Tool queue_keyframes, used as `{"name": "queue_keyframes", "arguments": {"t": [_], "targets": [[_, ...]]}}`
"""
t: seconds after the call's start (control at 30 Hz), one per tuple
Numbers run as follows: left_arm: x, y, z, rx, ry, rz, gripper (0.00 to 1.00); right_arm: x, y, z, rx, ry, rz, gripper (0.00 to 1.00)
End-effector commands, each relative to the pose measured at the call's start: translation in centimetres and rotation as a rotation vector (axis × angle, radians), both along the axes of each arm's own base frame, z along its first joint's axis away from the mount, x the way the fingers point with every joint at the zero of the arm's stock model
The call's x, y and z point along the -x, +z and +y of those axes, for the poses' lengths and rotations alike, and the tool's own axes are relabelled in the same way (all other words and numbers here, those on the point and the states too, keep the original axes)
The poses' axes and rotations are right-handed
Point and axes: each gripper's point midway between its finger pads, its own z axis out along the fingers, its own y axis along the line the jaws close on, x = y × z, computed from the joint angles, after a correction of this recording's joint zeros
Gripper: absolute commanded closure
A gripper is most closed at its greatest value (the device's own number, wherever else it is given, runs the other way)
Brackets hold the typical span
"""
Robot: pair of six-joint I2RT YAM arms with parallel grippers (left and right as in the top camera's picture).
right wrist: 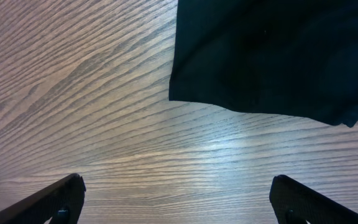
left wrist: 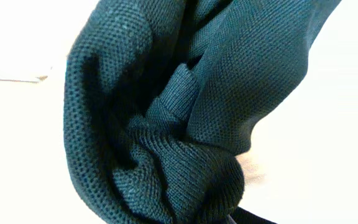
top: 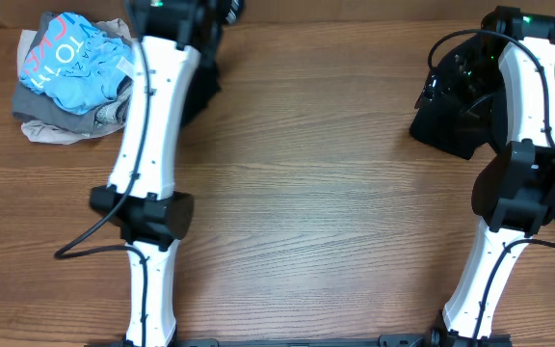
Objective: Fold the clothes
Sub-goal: 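Carry the bundle with the left gripper and place it on the top-left clothes pile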
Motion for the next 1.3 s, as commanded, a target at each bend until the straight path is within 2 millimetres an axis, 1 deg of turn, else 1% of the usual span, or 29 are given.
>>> {"name": "queue_keyframes", "arguments": {"t": [0.0, 0.07, 0.1, 0.2, 0.33, 0.4, 0.5, 0.57, 0.67, 0.8, 0.83, 0.93, 0.97, 1.07, 1.13, 1.27], "targets": [[-0.6, 3.2, 3.7, -0.065, 0.014, -0.083, 0.96, -0.5, 2.0, 0.0, 0.017, 0.011, -0.06, 0.01], [-1.4, 3.8, 5.8, -0.094, 0.03, -0.111, 0.96, -0.5, 2.0, 0.0, 0.016, 0.011, -0.059, 0.01], [-1.7, 4.0, 6.5, -0.104, 0.031, -0.117, 0.96, -0.5, 2.0, 0.0, 0.016, 0.01, -0.058, 0.01], [-2.6, 5.1, 10.0, -0.142, 0.055, -0.159, 0.96, -0.4, 2.0, 0.1, 0.013, 0.01, -0.057, 0.01], [-4.0, 7.2, 14.3, -0.165, 0.119, -0.268, 0.96, -0.1, 2.0, 0.1, 0.01, 0.01, -0.044, 0.01], [-4.4, 8.3, 16.8, -0.194, 0.144, -0.313, 0.96, 0.1, 2.0, 0.2, 0.008, 0.01, -0.033, 0.01], [-4.7, 9.5, 19.8, -0.232, 0.167, -0.357, 0.96, 0.6, 2.0, 0.2, 0.005, 0.01, -0.015, 0.01], [-5.0, 10.0, 21.2, -0.238, 0.171, -0.383, 0.96, 0.7, 2.0, 0.3, 0.003, 0.006, -0.009, 0.01], [-5.7, 9.7, 22.6, -0.233, 0.123, -0.394, 0.96, 0.7, 2.1, 0.6, -0.008, 0.004, -0.006, 0.01], [-6.3, 8.0, 24.8, -0.259, 0.092, -0.361, 0.96, 1.1, 2.1, 0.8, -0.011, 0.008, 0.01, 0.01], [-6.5, 7.3, 25.2, -0.269, 0.085, -0.345, 0.96, 1.2, 2.1, 0.8, -0.011, 0.008, 0.014, 0.01], [-7.2, 5.1, 25.8, -0.276, 0.049, -0.307, 0.96, 1.3, 2.1, 0.8, -0.012, 0.008, 0.017, 0.01], [-7.5, 4.0, 25.9, -0.272, 0.038, -0.293, 0.96, 1.3, 2.1, 0.9, -0.012, 0.005, 0.019, 0.01], [-8.1, 1.4, 26.0, -0.262, 0.029, -0.258, 0.96, 1.2, 2.1, 1.0, -0.012, -0.01, 0.023, 0.01], [-8.3, -1.0, 26.0, -0.25, 0.023, -0.219, 0.96, 1.2, 2.1, 1.1, -0.011, -0.007, 0.022, 0.01], [-8.6, -5.7, 24.4, -0.178, -0.04, -0.133, 0.96, 1.1, 2.1, 1.2, -0.01, -0.003, 0.016, 0.01]]}}
